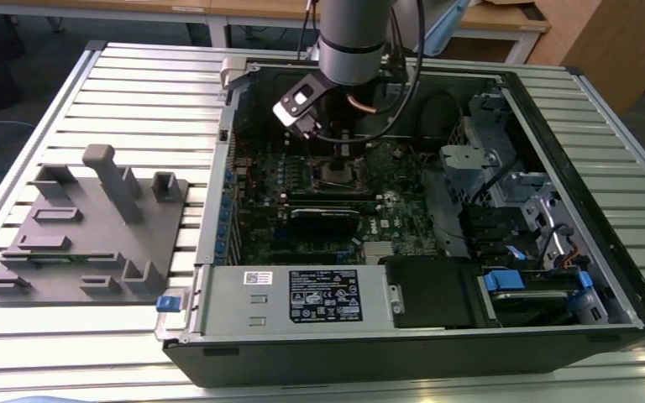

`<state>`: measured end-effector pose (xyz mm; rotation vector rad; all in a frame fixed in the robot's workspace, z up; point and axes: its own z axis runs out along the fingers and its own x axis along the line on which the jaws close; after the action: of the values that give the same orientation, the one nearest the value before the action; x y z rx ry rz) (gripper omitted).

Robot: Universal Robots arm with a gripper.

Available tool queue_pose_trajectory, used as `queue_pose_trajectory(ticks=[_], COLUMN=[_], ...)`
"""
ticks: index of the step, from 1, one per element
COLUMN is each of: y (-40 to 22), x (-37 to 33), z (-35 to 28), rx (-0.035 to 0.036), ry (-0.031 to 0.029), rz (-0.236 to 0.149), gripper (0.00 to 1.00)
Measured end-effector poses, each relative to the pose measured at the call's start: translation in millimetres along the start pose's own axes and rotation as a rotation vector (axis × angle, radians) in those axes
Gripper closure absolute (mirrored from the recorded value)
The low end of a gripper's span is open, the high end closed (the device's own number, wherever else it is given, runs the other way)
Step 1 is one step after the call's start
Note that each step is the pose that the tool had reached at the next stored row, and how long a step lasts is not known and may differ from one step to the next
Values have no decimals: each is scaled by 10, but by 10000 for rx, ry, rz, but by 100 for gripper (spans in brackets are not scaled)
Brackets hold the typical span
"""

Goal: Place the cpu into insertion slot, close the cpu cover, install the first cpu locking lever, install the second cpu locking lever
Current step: 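Place the cpu into insertion slot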

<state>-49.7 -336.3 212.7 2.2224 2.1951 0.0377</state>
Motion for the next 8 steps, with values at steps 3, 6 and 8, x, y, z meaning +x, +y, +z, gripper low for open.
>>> queue_pose_trajectory(ticks=[3, 6, 8], y=[1, 1, 2], x=[0, 0, 1], z=[-25, -48, -56], rx=[0, 0, -1], ry=[0, 0, 2], rz=[0, 0, 0], gripper=[90, 90, 90])
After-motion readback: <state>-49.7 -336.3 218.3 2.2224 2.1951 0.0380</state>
